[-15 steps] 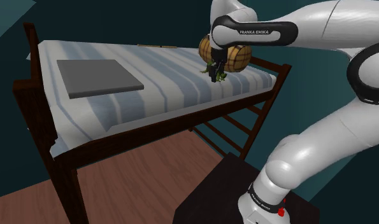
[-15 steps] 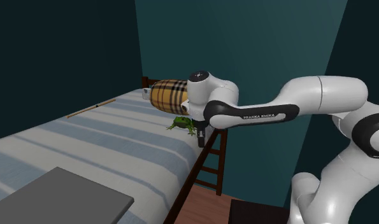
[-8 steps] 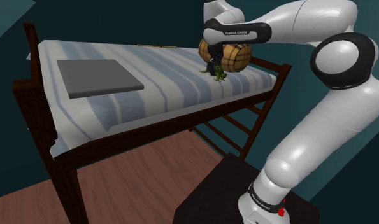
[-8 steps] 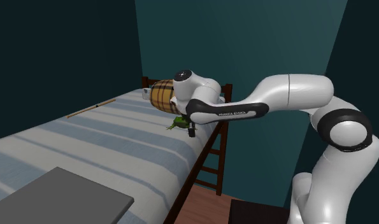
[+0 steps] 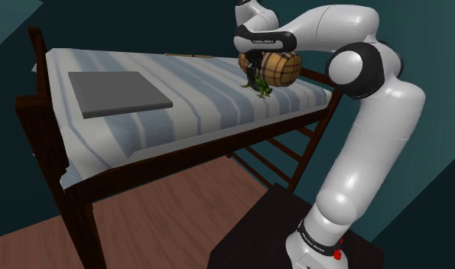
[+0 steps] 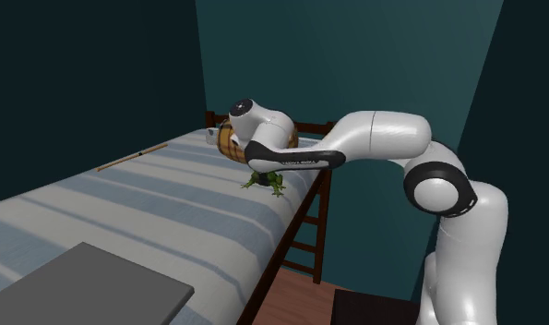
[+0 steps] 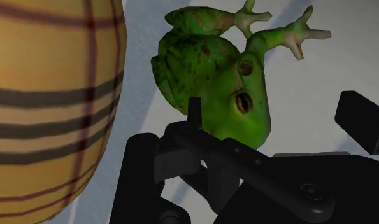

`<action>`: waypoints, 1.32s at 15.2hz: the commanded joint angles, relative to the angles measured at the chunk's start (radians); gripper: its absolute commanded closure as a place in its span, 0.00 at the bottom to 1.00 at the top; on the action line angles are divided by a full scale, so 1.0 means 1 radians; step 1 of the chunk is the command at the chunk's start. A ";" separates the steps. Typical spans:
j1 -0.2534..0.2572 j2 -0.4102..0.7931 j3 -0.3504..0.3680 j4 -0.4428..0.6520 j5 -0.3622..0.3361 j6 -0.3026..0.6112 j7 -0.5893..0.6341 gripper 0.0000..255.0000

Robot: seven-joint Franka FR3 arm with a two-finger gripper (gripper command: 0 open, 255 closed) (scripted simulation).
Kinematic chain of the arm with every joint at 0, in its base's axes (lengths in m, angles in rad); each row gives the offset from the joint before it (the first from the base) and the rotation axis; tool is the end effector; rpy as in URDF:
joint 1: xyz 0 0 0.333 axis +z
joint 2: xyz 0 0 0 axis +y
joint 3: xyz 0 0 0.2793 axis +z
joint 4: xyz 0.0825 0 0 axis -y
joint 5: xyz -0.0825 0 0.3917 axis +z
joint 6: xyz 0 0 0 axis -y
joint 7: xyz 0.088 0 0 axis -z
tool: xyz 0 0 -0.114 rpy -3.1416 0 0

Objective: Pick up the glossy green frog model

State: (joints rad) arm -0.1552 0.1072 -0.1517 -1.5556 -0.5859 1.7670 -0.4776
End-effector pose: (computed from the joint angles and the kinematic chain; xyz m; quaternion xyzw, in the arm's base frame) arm 0.5671 -0.2302 0.5611 0.9466 0.1233 -0.0658 0.2904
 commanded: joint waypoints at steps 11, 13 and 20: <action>-0.023 0.138 -0.019 0.076 -0.039 0.078 -0.016 0.00; -0.023 0.133 -0.019 0.071 -0.040 0.078 -0.016 1.00; -0.022 0.134 -0.018 0.073 -0.040 0.077 -0.015 1.00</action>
State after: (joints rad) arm -0.1777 0.2407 -0.1705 -1.4794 -0.6266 1.8453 -0.4930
